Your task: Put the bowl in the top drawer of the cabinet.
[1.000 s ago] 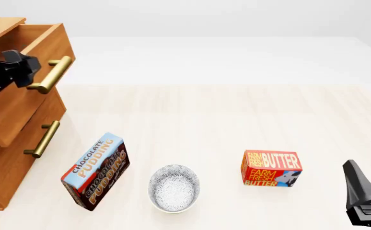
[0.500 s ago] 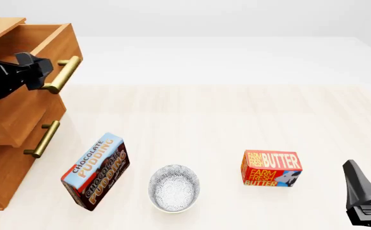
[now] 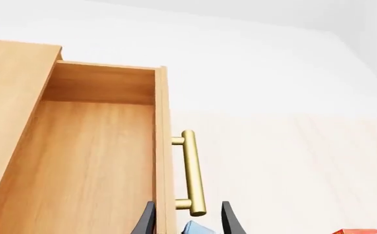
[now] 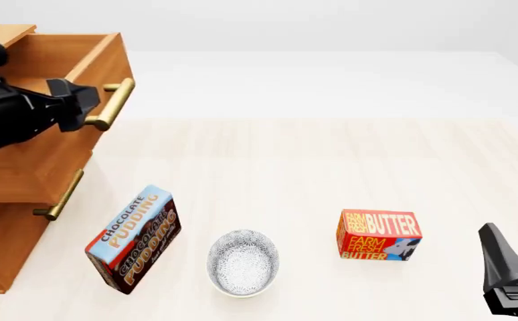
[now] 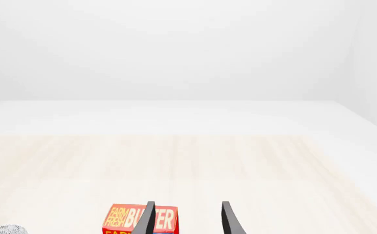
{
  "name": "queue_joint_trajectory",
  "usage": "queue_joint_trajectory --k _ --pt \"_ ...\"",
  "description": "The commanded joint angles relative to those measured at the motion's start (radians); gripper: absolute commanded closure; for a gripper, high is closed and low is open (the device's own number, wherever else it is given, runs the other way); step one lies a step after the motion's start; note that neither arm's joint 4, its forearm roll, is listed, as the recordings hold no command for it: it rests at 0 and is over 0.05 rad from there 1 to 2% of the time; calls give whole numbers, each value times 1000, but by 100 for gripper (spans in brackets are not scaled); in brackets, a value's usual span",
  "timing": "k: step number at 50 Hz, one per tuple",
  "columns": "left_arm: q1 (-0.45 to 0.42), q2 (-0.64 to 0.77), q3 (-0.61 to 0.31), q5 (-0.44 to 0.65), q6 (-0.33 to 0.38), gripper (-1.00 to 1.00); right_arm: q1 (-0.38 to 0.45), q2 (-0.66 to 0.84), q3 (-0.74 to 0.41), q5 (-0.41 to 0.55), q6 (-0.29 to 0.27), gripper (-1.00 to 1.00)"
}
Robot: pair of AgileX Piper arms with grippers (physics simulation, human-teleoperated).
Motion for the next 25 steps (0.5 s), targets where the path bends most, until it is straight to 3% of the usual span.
queue_joint_trajectory --k 1,25 --pt "-59 1 4 3 14 -100 0 0 0 0 0 -100" --pt "-124 23 -23 -5 35 -100 0 0 0 0 0 -100"
